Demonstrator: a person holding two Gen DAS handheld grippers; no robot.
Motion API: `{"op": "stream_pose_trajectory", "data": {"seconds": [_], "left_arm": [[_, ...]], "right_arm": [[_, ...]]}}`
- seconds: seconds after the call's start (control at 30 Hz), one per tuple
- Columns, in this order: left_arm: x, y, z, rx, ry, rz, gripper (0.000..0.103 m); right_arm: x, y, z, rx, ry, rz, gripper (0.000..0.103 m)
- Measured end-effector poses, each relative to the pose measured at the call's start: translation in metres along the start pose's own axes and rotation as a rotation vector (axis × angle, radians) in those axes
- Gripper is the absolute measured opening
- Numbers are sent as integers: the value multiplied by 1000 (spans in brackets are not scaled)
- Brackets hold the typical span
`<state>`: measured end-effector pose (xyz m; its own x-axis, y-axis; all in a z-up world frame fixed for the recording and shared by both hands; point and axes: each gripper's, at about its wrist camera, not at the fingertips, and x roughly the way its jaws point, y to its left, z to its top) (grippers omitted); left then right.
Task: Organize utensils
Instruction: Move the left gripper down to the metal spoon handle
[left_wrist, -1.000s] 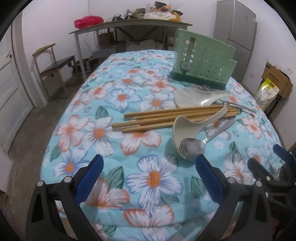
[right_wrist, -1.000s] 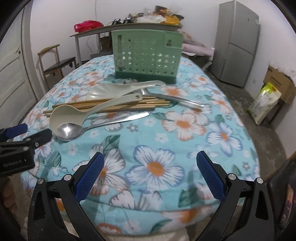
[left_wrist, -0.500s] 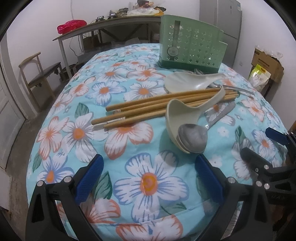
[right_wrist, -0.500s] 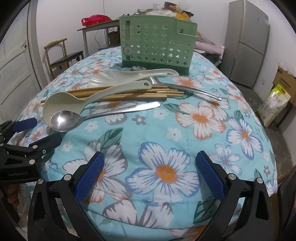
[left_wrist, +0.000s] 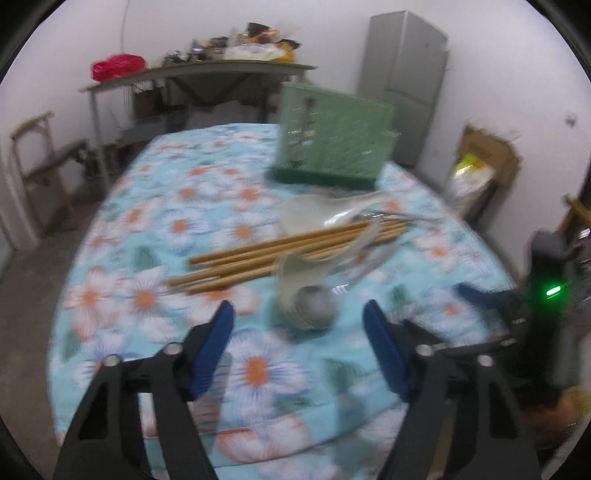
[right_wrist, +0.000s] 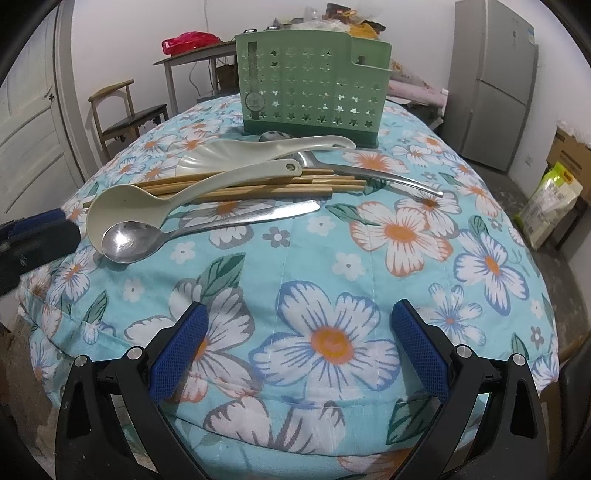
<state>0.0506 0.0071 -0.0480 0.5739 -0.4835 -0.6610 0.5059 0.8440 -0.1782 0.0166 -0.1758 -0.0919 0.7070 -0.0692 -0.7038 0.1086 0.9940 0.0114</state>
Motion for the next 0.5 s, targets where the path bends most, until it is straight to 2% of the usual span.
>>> {"op": "stream_pose_trajectory", "data": {"seconds": [0.07, 0.23, 0.27, 0.5], "left_arm": [[7, -2, 2, -37, 38, -62, 55], [34, 13, -6, -259, 173, -186, 33], [38, 18, -8, -311, 191, -209, 32], [44, 30, -10, -419, 190, -263, 25]], "right_arm": [[0, 0, 0, -1, 0, 0, 95], [0, 1, 0, -1, 0, 0, 95], [0, 0, 0, 0, 0, 0, 95], [-1, 0, 0, 1, 0, -1, 95]]}}
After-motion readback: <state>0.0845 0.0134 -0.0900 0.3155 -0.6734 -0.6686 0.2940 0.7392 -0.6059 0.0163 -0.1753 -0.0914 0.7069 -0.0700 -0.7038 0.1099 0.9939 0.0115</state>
